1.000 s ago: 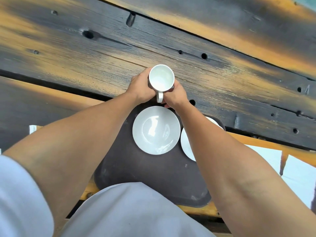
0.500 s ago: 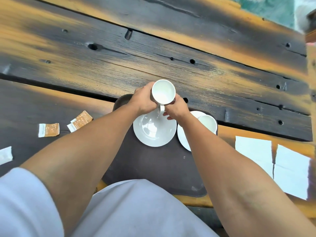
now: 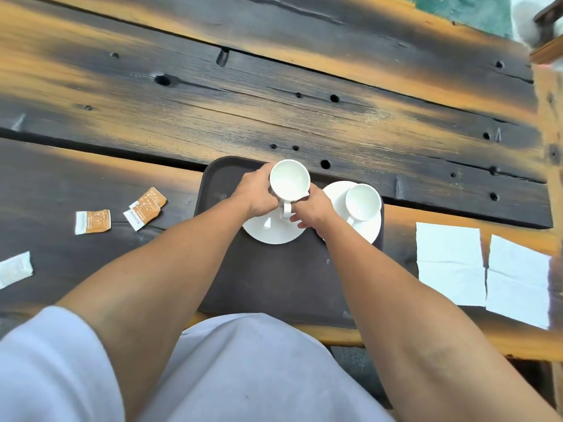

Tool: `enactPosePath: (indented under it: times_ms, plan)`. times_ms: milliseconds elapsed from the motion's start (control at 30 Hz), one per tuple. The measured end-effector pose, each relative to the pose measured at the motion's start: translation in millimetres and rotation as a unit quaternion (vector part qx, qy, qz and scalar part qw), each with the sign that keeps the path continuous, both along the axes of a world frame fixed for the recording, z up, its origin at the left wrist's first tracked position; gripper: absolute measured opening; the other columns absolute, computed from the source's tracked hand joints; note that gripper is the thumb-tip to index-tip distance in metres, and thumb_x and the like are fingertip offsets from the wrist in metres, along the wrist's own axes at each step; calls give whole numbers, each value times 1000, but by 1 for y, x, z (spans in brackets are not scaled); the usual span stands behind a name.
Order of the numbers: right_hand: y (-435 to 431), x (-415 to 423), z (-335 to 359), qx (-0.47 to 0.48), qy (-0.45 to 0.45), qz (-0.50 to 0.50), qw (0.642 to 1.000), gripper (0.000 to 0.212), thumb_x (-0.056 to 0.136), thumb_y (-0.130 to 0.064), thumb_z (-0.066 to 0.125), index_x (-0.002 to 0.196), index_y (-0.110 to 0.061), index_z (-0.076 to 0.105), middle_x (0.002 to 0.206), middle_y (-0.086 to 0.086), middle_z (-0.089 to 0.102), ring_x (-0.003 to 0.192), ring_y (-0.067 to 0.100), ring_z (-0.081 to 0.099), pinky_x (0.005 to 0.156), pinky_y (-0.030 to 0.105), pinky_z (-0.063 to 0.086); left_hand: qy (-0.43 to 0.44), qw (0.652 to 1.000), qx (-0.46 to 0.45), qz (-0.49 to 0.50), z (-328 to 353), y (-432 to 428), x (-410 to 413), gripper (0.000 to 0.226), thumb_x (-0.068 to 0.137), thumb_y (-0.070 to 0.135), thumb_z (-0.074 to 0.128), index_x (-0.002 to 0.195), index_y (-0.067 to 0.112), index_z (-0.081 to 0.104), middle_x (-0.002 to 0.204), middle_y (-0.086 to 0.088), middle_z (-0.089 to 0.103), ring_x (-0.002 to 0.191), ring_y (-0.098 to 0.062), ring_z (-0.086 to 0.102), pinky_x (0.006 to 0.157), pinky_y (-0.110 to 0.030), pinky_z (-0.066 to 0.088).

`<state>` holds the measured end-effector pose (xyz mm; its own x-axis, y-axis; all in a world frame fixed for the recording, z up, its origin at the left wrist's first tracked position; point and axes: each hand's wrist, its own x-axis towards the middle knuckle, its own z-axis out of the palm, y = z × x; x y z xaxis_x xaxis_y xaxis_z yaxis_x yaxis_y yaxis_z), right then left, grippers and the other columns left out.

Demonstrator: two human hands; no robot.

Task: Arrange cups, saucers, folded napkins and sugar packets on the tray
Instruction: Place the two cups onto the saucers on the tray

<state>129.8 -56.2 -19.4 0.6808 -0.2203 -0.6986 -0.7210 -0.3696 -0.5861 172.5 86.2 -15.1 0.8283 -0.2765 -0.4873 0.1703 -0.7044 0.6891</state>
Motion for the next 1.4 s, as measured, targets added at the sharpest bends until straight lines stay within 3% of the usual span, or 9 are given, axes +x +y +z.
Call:
enactPosePath:
  times_ms: [233,833,967,1233,1400]
  plan:
    - [0,-11,-4,5,16,10,1000,50,80,-13,66,128,-19,52,106,8,71,75,21,69,68,34,59,11,1000,14,-14,-4,0,-9,71,81,6,64,146,25,44,138,-5,58,131,-28,46,88,-25,36]
    - [-1,-9,-8,0,33,11,999,54,84,-8,59,136,-14,47,106,13,69,79,25,70,77,41,61,55,997,51,-6,-18,0,-6,72,76,7,64,143,26,45,133,-10,57,121,-31,52,90,-37,53]
    - [-1,-8,-5,4,37,11,999,54,84,-9,60,136,-14,47,108,13,69,81,26,70,79,42,61,56,997,57,-12,-21,0,-3,73,77,7,65,144,27,43,133,-10,56,121,-31,52,83,-33,50]
    - [5,-15,0,-19,46,14,999,50,83,-10,60,131,-17,49,107,12,70,89,27,73,76,41,62,48,993,100,-49,-19,3,-5,65,75,12,68,137,20,47,130,-14,59,122,-32,52,84,-36,50]
    - [10,-19,12,-54,36,25,998,49,85,-12,58,133,-15,48,108,15,69,93,32,72,79,47,61,41,996,71,-38,-5,12,-4,66,80,6,67,141,19,45,132,-10,59,123,-30,54,93,-40,53]
